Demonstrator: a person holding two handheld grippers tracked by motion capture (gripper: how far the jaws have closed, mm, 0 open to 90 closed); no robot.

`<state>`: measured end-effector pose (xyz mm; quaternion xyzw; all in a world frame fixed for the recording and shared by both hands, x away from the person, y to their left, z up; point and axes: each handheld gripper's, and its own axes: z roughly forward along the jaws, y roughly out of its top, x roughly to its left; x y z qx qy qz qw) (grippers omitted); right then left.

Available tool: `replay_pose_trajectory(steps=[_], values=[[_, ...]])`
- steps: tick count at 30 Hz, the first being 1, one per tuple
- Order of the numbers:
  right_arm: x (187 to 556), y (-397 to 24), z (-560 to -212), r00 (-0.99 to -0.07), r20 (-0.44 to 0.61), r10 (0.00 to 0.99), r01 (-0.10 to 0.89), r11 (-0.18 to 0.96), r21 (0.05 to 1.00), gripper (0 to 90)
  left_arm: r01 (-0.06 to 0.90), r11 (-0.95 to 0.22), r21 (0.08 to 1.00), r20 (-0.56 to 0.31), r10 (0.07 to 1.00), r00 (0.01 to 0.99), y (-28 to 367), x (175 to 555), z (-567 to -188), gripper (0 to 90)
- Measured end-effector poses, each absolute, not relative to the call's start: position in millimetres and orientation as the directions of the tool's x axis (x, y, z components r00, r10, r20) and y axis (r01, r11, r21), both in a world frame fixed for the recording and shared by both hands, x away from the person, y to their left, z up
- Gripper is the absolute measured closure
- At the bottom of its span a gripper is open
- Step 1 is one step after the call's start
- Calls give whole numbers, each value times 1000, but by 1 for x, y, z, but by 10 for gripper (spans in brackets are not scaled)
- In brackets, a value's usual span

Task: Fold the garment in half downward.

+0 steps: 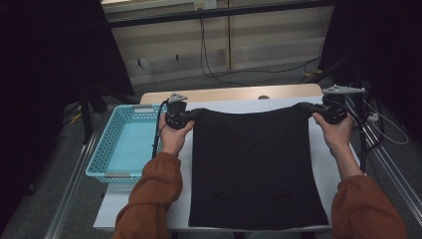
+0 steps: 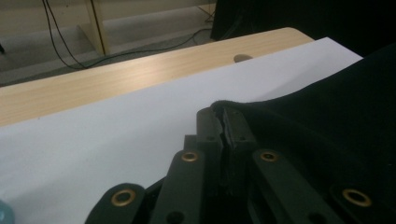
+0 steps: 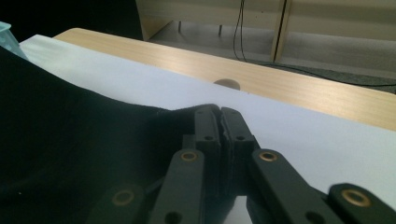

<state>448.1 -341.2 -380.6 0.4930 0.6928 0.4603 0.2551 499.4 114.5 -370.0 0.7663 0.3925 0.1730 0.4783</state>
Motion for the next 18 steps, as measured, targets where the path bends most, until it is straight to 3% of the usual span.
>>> replay_pose_trajectory(steps=[18], values=[[474, -341, -385, -326, 89, 941, 459, 75, 885, 868, 452, -241, 859, -106, 780, 617, 111, 525, -375, 861]])
